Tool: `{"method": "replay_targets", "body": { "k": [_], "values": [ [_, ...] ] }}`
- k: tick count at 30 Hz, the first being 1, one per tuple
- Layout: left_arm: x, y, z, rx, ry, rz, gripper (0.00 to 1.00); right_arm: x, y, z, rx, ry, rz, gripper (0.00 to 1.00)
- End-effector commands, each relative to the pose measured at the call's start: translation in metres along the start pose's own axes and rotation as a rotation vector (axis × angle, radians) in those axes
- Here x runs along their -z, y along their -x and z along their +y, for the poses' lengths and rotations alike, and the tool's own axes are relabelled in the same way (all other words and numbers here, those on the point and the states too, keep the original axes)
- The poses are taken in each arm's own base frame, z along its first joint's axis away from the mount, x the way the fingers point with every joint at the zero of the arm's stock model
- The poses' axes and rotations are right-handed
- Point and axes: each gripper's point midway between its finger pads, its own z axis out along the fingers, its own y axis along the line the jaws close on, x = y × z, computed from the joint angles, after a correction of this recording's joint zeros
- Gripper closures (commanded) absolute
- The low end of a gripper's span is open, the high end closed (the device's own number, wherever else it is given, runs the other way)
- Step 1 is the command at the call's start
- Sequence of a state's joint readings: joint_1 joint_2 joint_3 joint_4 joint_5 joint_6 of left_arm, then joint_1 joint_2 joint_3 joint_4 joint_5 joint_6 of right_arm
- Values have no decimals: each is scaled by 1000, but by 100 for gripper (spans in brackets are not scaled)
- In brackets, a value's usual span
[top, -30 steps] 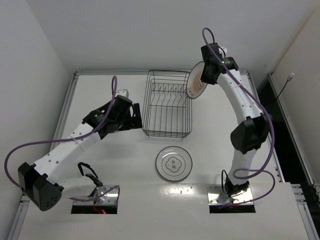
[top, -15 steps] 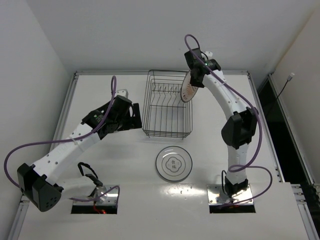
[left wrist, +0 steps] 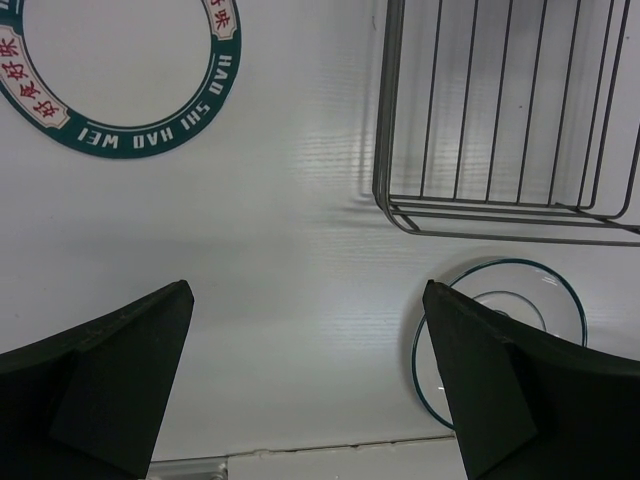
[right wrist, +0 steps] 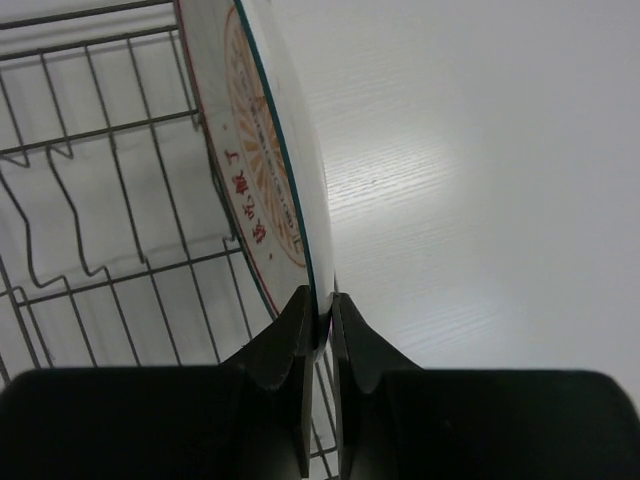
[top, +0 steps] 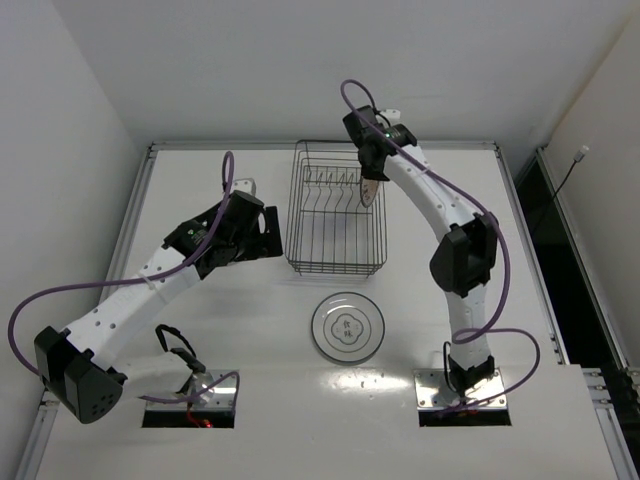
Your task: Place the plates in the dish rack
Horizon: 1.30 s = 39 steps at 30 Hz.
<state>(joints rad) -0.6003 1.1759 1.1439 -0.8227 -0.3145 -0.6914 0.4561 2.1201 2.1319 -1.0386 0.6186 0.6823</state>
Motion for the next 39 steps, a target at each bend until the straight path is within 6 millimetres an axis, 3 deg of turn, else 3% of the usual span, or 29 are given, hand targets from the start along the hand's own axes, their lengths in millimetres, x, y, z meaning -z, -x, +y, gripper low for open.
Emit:
{"method": "replay_targets", "body": {
  "k": [1, 6, 11, 13, 15, 16, 19, 20, 22, 23, 24, 25, 27, 28, 30, 31, 33, 34, 36, 37, 38, 39],
  "values": [
    [11, 18, 1, 11, -6, -61, 0, 2, -22, 33, 14, 107, 52, 96],
    [11, 20, 4, 11, 11, -72, 0, 12, -30, 51, 11, 186, 81, 88],
    [7, 17, 12, -4, 47, -73, 0, 19, -30, 53, 6, 216, 89, 82],
    [5, 14, 13, -7, 52, -66, 0, 34, -21, 50, -9, 245, 74, 63],
    [5, 14, 13, -7, 52, -66, 0, 48, -15, 44, -17, 261, 65, 51],
    [5, 14, 13, -7, 52, -66, 0, 66, 0, 35, -35, 290, 29, 46],
    [5, 14, 13, -7, 52, -66, 0, 96, -1, 20, -28, 373, 33, 32],
    [5, 15, 15, -7, 60, -71, 0, 115, -3, 3, -21, 417, 19, 26],
    [3, 12, 16, -10, 64, -64, 0, 140, -11, -2, -27, 531, 15, 19],
    [3, 12, 16, -10, 65, -64, 0, 132, -43, -9, -13, 545, 85, 13],
    [3, 12, 16, -10, 65, -64, 0, 165, -43, -16, -52, 668, 51, 10],
    [1, 8, 18, -14, 70, -55, 0, 151, -83, -25, -68, 663, 148, 7],
    [-1, 7, 18, -13, 69, -57, 0, 162, -119, -30, -101, 767, 236, 6],
    [-3, 6, 17, -6, 74, -50, 0, 157, -154, -44, -117, 763, 295, 6],
    [-3, 6, 17, -6, 74, -50, 0, 159, -195, -51, -144, 805, 414, 7],
    [-5, 3, 18, 0, 79, -43, 0, 149, -231, -57, -154, 790, 497, 8],
    [-4, -2, 22, 2, 91, -25, 0, 159, -251, -59, -194, 863, 532, 11],
    [-6, -6, 23, -1, 97, -16, 0, 152, -269, -61, -213, 870, 553, 11],
    [-5, -8, 24, 18, 102, -10, 0, 152, -285, -59, -252, 914, 592, 11],
    [-4, -12, 27, 14, 109, -1, 0, 146, -310, -63, -267, 897, 644, 11],
    [-5, -15, 29, 23, 114, 5, 0, 142, -312, -57, -306, 925, 642, 13],
    [-3, -16, 29, 32, 114, 5, 0, 134, -334, -61, -329, 907, 671, 15]
  ]
}}
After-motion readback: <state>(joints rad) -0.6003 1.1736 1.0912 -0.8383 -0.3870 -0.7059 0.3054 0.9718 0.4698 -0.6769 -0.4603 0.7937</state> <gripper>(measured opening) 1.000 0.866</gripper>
